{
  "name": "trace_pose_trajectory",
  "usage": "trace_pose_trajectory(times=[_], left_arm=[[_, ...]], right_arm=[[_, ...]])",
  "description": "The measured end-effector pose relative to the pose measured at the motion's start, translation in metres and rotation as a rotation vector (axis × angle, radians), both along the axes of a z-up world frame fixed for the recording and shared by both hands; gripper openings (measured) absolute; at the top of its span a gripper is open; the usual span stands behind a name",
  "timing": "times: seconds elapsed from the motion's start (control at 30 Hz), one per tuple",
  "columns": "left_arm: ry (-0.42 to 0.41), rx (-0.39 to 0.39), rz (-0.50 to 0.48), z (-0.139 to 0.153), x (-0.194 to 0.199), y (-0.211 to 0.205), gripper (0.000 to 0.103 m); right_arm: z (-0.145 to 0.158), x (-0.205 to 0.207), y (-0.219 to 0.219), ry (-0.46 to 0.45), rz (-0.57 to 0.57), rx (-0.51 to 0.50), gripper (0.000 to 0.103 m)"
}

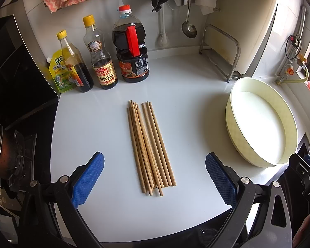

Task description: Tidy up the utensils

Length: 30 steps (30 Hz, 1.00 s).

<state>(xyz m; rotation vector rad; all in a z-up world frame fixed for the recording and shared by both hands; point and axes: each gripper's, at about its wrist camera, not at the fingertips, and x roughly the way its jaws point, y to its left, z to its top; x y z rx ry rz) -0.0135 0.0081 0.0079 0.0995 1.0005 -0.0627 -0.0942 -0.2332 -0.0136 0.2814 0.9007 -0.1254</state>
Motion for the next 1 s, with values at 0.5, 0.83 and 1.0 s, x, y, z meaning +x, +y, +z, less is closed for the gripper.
trace_pose_trajectory(times=[0.5, 0.83, 1.0], left_arm=[[0.004, -0.019, 0.004, 0.001, 0.001, 0.009, 0.097], [-0.017, -0.046, 0.021, -0.012, 0.012, 0.036, 0.097], [-0.016, -0.03, 0.032, -0.027, 0.019, 0.054, 0.097]], right_arm=[[-0.002, 0.005, 0.005, 0.003, 0.016, 0.005, 0.077], [-0.005, 0.019, 0.025, -0.008, 0.079, -0.012, 0.077], [-0.011, 0.034, 0.048, -0.003, 0.134, -0.025, 0.077]])
